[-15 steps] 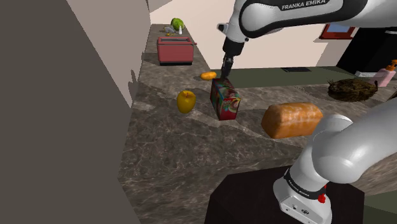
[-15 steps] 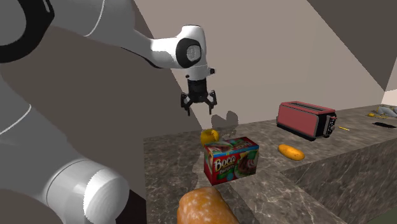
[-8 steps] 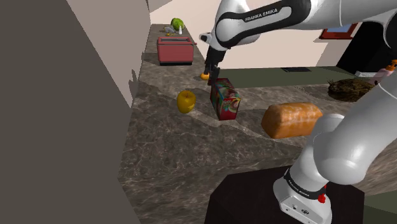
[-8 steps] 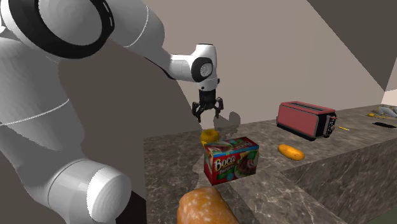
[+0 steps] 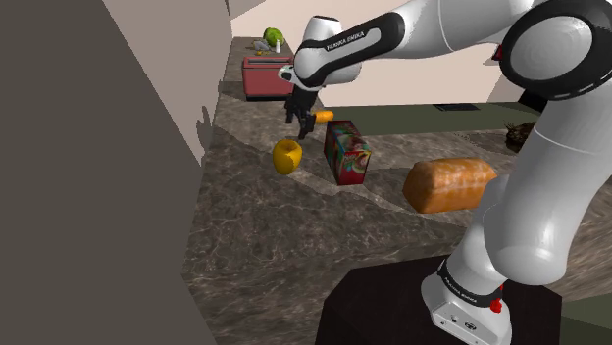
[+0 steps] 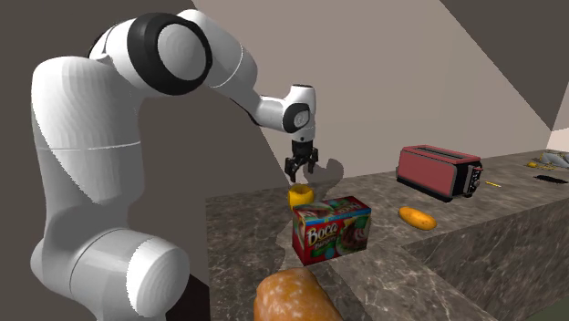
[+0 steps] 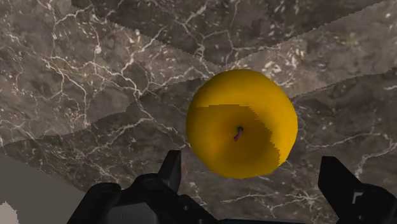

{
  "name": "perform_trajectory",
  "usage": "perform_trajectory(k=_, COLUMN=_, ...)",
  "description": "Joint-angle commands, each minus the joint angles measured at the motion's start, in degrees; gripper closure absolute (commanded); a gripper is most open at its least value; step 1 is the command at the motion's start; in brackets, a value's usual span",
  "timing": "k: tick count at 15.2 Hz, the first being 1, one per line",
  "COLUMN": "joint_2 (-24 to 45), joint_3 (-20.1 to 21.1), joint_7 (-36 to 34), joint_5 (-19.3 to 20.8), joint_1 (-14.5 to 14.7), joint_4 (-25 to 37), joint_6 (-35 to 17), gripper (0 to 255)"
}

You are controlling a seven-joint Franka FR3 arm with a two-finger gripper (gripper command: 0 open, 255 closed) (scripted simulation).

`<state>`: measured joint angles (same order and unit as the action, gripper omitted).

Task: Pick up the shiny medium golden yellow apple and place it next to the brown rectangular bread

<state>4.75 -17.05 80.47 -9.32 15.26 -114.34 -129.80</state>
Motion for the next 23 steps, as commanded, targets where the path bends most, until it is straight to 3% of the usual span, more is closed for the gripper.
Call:
perform_trajectory(k=1, joint_2=1.62, joint_3=0.21, joint_7=2.44, joint_5=-0.94, joint_1=-0.12, joint_4=0.62, joint_6=-0.89, gripper=0)
perform_trajectory(k=7, joint_2=4.88, joint_3=0.66, joint_7=3.59, joint_5=-2.71, joint_1=-0.22, joint_4=-0.38, joint_6=-4.93, gripper=0)
perform_trajectory(k=15, joint_2=4.88, joint_3=0.67, joint_7=3.59, joint_5=-2.70, joint_1=-0.23, joint_4=-0.38, joint_6=-4.92, gripper=0)
perform_trajectory(k=16, joint_2=4.88, joint_3=0.67, joint_7=3.59, joint_5=-2.70, joint_1=-0.23, joint_4=-0.38, joint_6=-4.92, gripper=255)
perform_trajectory(k=23, joint_2=4.88, joint_3=0.67, joint_7=3.59, joint_5=-2.70, joint_1=-0.23, joint_4=-0.37, joint_6=-4.92, gripper=255)
